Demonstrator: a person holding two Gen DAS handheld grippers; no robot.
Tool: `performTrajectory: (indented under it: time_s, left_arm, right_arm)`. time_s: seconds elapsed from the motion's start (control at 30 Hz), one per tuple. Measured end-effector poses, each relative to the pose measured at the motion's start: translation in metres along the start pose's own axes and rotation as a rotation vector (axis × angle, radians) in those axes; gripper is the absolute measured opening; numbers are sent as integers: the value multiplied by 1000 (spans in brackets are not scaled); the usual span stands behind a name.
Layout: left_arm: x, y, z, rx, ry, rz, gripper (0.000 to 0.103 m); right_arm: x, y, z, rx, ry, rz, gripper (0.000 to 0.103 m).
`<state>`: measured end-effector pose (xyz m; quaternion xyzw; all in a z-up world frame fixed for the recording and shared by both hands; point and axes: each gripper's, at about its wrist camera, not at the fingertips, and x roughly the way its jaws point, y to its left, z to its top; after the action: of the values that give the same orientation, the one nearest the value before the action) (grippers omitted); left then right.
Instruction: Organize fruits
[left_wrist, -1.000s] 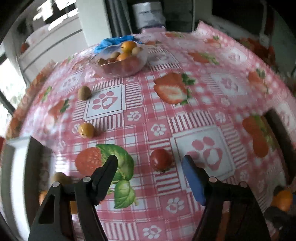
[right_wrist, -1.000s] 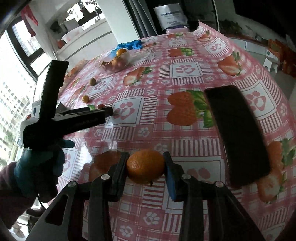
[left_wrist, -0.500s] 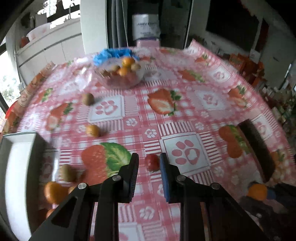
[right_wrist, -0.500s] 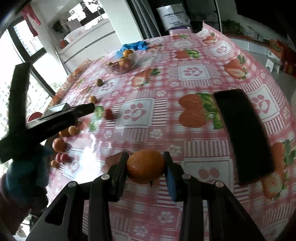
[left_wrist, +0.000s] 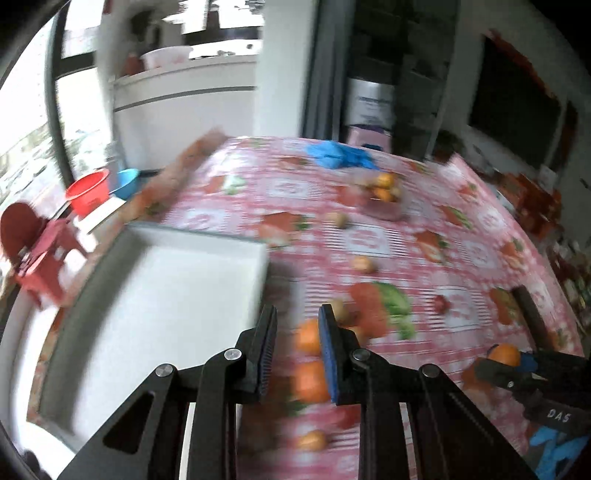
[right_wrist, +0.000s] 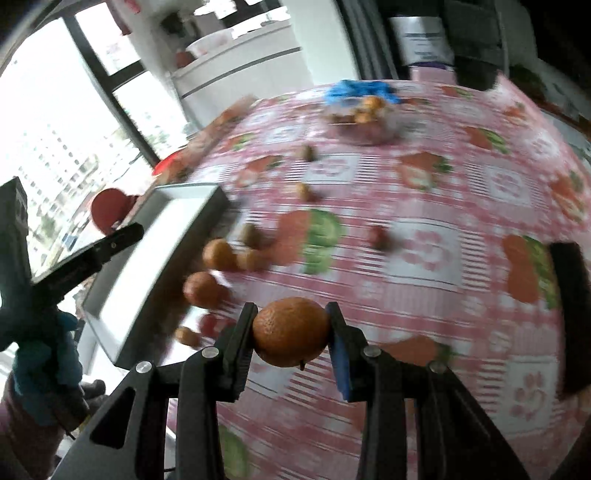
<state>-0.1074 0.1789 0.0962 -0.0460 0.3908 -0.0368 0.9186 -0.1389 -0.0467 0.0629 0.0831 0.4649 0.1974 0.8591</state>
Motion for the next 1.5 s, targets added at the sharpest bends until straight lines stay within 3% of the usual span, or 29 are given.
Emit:
performTrajectory:
  time_s: [0.3,0.77,0.83,0.87,0.9,0.93,1.0,1.13,1.3,1.5]
  left_arm:
    - [-6,81,-21,-116,-8,43,25]
    - [7,124,-48,-175,54,128,26]
    - [7,127,-50,-176,64,142,27]
    - [8,128,-51,-175,68,150,48]
    - [8,129,-53,-178,64,165,68]
    - [4,130,-55,-186,37,184,92]
    - [-4,130,-56,-184,-14,205,92]
    - [-1,122,-54,-148,0,187,92]
    - [-1,97,-49,-121,0,77,92]
    - [-14,46,-55,29,-28,1,93]
  right_arm:
    - [41,76,19,-105,46,66,40]
    - [98,148,37,-183,157,159,42]
    - [105,154,38,-196,172,165,53]
    - [105,154,39,-200,166,158,66]
    - [104,153,40,-199,159,152,78]
    - [100,150,42,-198,144,142,81]
    - [91,139,46,-192,121,111,81]
    - [73,102,49,-158,95,27,83]
    - [45,41,32,-94,78,-99,83]
    - [36,15,-1,-88,104,-129,83]
